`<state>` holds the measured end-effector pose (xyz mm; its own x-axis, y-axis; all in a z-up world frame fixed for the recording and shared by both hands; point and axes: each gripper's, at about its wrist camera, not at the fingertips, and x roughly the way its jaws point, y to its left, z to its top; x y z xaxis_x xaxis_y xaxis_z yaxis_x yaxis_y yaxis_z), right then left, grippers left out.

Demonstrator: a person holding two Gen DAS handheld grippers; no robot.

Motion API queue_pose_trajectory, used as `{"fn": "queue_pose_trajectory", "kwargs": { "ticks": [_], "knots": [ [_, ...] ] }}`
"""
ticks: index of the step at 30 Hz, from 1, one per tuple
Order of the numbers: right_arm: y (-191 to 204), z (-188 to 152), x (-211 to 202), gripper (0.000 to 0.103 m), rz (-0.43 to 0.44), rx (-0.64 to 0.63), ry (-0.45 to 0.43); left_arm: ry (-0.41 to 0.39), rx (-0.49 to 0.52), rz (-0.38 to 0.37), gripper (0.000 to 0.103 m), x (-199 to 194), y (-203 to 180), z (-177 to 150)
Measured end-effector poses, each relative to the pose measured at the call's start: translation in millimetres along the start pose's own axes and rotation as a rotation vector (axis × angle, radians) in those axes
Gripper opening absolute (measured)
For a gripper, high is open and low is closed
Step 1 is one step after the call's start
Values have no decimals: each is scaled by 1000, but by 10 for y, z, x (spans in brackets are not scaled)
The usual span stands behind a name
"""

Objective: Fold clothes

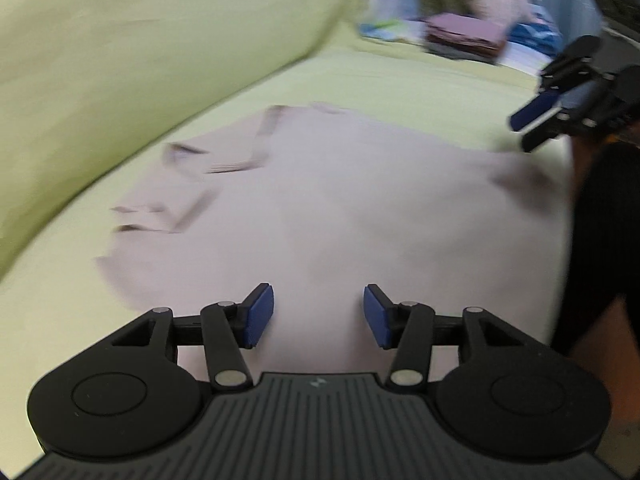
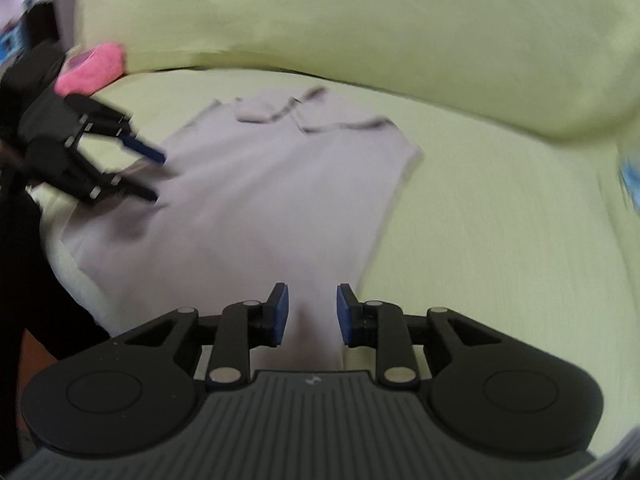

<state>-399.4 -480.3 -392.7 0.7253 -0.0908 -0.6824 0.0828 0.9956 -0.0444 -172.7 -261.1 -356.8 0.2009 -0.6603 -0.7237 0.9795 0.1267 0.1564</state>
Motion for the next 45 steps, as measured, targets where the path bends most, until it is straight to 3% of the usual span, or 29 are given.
{"fn": "queue_pose_trajectory", "kwargs": {
  "ticks": [4, 8, 15, 16, 19, 20, 22, 23, 27, 31, 33, 34, 37, 45],
  "knots": [
    [115, 407, 313, 22, -51, -140, -56, -22, -4, 68, 55, 150, 367, 101],
    [186, 825, 787, 27, -80, -283, -51, -43, 45, 93, 55, 421, 612, 223],
    [205, 1187, 1574, 33, -89, -459, -67, -96, 224, 131, 55, 1018, 734, 345],
    [201, 1208, 1649, 33, -83, -464, -70, -106, 229, 127, 51, 1055, 767, 368],
    [200, 1257, 1898, 33, -67, -495, -81, -105, 234, 112, 16, 1134, 857, 431],
    [198, 1257, 1983, 32, -71, -517, -83, -109, 242, 114, 14, 1151, 872, 438],
    [181, 1246, 2053, 18, -76, -554, -77, -129, 226, 108, 12, 1167, 942, 472],
    [151, 1253, 2076, 0, -83, -566, -84, -139, 207, 115, 11, 1173, 1011, 506],
    [-119, 1412, 2091, 0, -181, -508, -134, -163, 153, 197, 11, 1298, 1341, 688],
    [-590, 1704, 2197, 3, -392, -343, -188, -157, -21, 342, 14, 1523, 1908, 961],
    [-839, 1819, 2262, 37, -484, -232, -180, -133, -152, 408, 26, 1585, 2222, 1052],
    [-884, 1828, 2247, 38, -496, -202, -184, -138, -169, 414, 34, 1562, 2268, 1048],
    [-892, 1759, 2123, 38, -470, -150, -203, -173, -181, 399, 46, 1426, 2275, 955],
    [-491, 1162, 1802, 38, -277, -117, -130, -165, -240, 228, 48, 1048, 1946, 138]
  ]
}}
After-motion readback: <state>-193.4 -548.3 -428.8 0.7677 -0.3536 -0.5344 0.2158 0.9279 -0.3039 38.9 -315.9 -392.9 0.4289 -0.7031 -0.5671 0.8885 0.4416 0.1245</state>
